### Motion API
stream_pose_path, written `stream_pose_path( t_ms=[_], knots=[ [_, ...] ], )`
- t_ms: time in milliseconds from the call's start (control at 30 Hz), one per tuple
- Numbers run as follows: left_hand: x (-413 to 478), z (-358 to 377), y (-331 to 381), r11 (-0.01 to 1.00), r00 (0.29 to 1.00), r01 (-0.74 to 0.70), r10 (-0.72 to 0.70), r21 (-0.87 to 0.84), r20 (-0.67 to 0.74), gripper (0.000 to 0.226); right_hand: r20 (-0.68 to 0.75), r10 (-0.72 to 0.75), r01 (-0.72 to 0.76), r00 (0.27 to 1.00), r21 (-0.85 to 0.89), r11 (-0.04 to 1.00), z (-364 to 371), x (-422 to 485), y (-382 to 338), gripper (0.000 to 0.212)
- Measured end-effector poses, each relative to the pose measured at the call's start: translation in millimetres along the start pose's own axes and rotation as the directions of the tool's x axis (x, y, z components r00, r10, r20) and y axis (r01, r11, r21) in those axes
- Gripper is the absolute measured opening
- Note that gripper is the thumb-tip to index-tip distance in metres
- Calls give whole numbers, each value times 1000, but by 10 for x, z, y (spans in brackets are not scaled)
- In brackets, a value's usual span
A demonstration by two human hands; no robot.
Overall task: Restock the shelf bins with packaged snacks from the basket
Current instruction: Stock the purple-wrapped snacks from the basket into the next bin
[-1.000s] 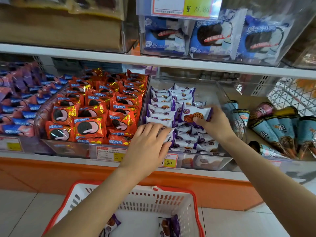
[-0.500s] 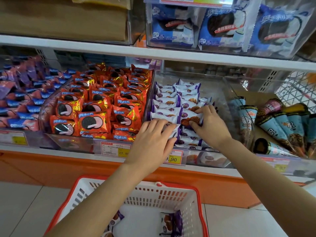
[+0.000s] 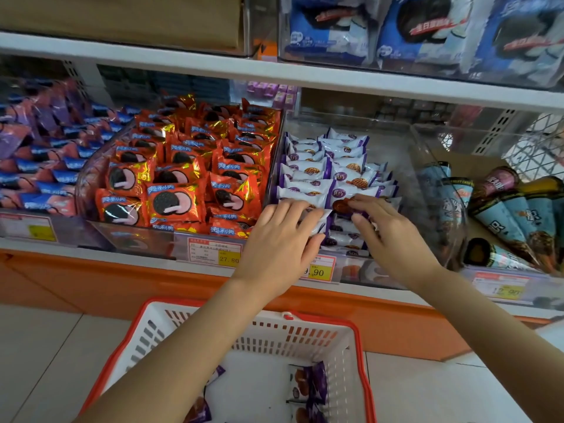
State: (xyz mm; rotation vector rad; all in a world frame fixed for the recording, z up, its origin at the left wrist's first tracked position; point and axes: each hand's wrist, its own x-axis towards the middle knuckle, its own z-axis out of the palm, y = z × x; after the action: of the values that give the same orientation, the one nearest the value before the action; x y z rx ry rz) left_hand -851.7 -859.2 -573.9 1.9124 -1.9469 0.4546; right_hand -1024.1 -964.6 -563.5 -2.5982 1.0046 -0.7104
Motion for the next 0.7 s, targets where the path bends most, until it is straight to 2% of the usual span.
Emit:
stream_pose_path(
  t_ms=[67,133,267,333,400,500,600,700],
  knots=[
    [-1,-4,-2,1000,1000,-5,5,-13,4,43,7,-49,50,999,-8,999,27,-85,-31,48],
    [-9,0,-7,999,1000,-18,18,-36,-13,43,-32,-164,161,986,-75,984,63,-167,-67,40],
    [-120,32,-10,994,980,-92,81,-54,-182,33,-80,-352,341,933,-126,932,190,-320,-171,29],
    [-228,34,-30,991,958,-130,115,-42,-263,28,-93,-464,451,881,-135,882,264,-403,-211,22],
    [-365,31,-75,990,938,-140,129,-12,-322,29,-92,-553,535,828,-161,829,334,-494,-220,25],
    [-660,71,-184,990,916,-136,142,43,-376,26,-81,-603,588,793,-155,794,475,-619,-237,27],
    [-1051,205,-300,990,939,-138,144,44,-313,24,6,-604,602,797,-91,793,710,-763,-236,22],
    [-1529,429,-439,996,990,-83,87,39,-111,25,139,-551,561,823,-45,826,999,-934,-211,17]
  ],
)
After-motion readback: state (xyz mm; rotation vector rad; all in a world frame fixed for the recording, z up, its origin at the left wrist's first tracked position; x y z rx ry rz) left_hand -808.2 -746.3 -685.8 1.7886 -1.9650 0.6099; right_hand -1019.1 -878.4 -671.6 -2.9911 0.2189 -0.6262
